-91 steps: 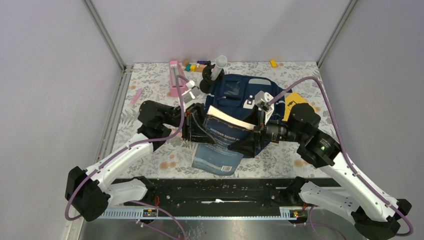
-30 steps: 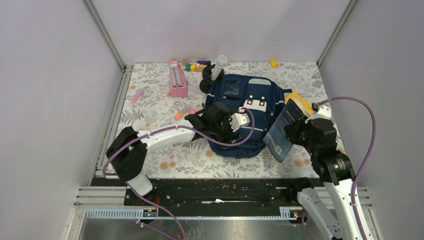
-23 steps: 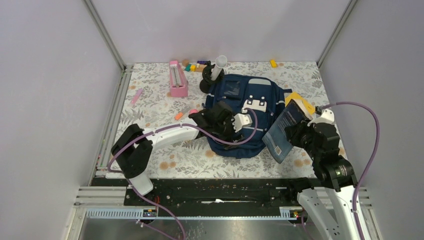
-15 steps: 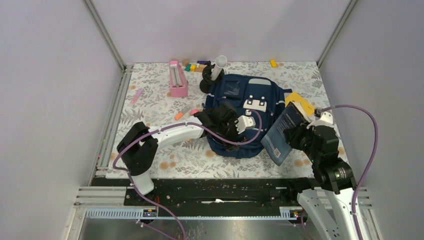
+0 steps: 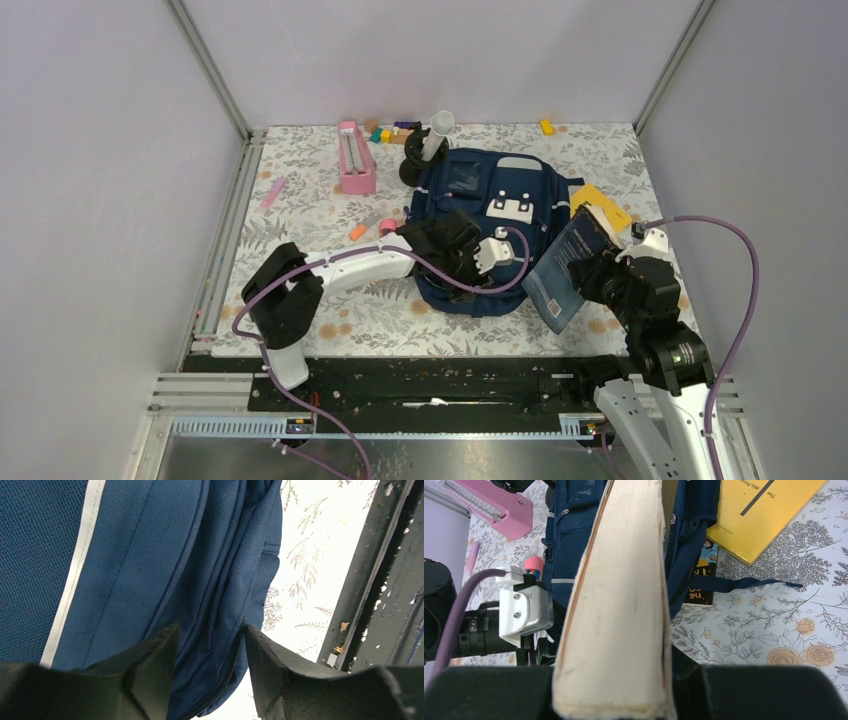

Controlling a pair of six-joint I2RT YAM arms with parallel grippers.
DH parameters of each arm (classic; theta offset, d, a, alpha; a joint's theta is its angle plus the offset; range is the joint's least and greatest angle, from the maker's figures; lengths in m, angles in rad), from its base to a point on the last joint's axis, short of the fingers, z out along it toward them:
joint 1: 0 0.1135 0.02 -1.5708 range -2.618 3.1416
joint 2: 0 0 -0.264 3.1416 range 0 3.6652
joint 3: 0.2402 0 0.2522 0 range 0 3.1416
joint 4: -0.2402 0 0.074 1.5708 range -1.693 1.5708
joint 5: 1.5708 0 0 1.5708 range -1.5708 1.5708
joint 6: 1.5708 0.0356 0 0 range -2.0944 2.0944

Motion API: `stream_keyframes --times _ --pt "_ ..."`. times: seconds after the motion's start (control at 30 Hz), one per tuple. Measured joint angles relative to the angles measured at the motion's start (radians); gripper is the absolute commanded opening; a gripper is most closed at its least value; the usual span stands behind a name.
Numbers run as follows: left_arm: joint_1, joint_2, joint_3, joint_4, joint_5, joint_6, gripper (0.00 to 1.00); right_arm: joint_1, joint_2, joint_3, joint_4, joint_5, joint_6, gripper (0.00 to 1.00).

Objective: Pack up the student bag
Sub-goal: Place the book in the student bag.

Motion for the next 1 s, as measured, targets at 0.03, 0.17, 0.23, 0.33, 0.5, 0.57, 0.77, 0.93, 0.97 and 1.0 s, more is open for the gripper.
stream_keyframes --times 0.03,0.17,0.23,0.33,0.5,0.57,0.77,0.93,0.97,1.0 --pt "-0.004 0.002 0.0 -0.003 -0.007 0.001 0.44 0.0 -0.001 0.0 0.0 0.0 0.0 0.0" --pt "-0.013 0.006 0.0 -0.01 -0.032 0.002 0.16 0.0 -0.01 0.0 0.0 0.0 0.002 0.0" --pt "-0.017 0.008 0.0 -0.01 -0.038 0.002 0.03 0.0 -0.016 0.0 0.0 0.0 0.003 0.0" --pt "-0.018 0.008 0.0 -0.01 -0.041 -0.002 0.0 0.0 -0.021 0.0 -0.001 0.0 0.003 0.0" --pt "-0.018 -0.009 0.006 -0.019 -0.036 -0.023 0.0 0.0 -0.027 0.0 -0.023 0.0 0.002 0.0" --pt "-0.018 -0.031 0.008 -0.031 -0.034 -0.035 0.0 0.0 -0.032 0.003 -0.032 0.0 0.002 0.0" --pt "-0.008 -0.104 0.044 -0.06 -0.021 -0.072 0.0 0.0 -0.053 0.048 -0.101 -0.005 -0.001 0.0" --pt "0.008 -0.136 0.091 -0.065 -0.029 -0.106 0.0 0.0 -0.081 0.086 -0.135 -0.034 0.002 0.0" --pt "0.009 -0.139 0.101 -0.065 -0.038 -0.111 0.0 0.0 -0.089 0.087 -0.136 -0.046 0.007 0.0" --pt "0.009 -0.141 0.114 -0.065 -0.055 -0.119 0.0 0.0 -0.097 0.087 -0.136 -0.06 0.015 0.0"
